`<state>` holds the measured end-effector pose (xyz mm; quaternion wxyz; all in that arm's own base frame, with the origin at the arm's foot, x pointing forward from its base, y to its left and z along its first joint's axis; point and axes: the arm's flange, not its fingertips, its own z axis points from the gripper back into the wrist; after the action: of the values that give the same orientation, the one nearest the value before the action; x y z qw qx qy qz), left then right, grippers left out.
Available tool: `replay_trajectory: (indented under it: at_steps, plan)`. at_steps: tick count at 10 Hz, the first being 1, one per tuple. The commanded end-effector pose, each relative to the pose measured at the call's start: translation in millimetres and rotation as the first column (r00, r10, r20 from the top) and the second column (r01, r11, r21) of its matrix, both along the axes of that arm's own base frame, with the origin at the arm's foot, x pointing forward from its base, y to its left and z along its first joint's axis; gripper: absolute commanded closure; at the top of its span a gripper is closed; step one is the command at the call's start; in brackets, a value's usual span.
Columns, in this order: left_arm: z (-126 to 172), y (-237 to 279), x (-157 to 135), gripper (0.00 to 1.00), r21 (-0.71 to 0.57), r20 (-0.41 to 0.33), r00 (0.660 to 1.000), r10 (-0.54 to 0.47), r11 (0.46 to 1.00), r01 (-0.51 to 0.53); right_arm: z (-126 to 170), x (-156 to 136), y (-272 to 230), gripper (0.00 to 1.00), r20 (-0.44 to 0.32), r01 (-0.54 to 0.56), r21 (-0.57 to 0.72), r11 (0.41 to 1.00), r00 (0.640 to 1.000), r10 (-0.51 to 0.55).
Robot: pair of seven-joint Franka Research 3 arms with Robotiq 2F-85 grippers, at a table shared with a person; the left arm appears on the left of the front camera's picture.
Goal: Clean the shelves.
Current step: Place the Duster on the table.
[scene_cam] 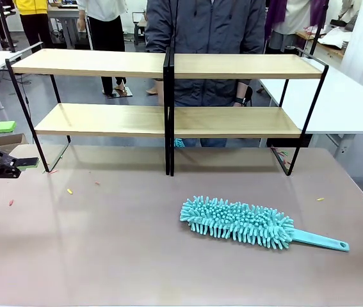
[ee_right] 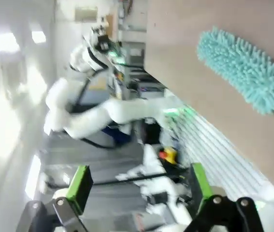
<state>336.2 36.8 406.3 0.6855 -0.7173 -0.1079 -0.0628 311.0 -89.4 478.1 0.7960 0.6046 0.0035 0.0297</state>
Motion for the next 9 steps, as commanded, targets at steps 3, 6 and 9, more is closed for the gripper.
replay_trajectory:
  at_steps: [3,6,9]
  plan:
    - [-0.1,-4.5,-4.1,0.0,-0.025,0.025,1.0,0.007,1.0,-0.006,10.2,-5.9,-10.9,0.0,0.112,-0.106,-0.067,0.992,0.987,0.113]
    - [-0.1,-4.5,-4.1,0.0,-0.025,0.025,1.0,0.007,1.0,-0.006,10.2,-5.9,-10.9,0.0,0.112,-0.106,-0.067,0.992,0.987,0.113]
    - [-0.1,-4.5,-4.1,0.0,-0.025,0.025,1.0,0.007,1.0,-0.006,10.2,-5.9,-10.9,0.0,0.112,-0.106,-0.067,0.992,0.987,0.113]
